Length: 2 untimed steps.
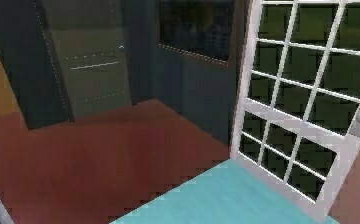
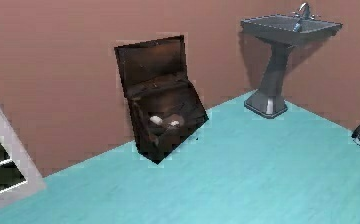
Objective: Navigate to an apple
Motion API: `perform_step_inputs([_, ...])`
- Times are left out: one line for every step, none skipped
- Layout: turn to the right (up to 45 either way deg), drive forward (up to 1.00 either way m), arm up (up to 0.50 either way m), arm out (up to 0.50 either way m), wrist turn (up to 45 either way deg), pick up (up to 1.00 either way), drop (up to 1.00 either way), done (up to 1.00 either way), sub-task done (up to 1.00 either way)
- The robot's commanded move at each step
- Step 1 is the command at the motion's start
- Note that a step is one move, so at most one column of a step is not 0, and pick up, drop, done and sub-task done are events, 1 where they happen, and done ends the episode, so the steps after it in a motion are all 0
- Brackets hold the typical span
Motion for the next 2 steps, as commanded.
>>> perform_step_inputs([45.0, 0.0, 0.0, 0.0, 0.0, 0.0, 0.0, 0.0, 0.0])
perform_step_inputs([45.0, 0.0, 0.0, 0.0, 0.0, 0.0, 0.0, 0.0, 0.0])
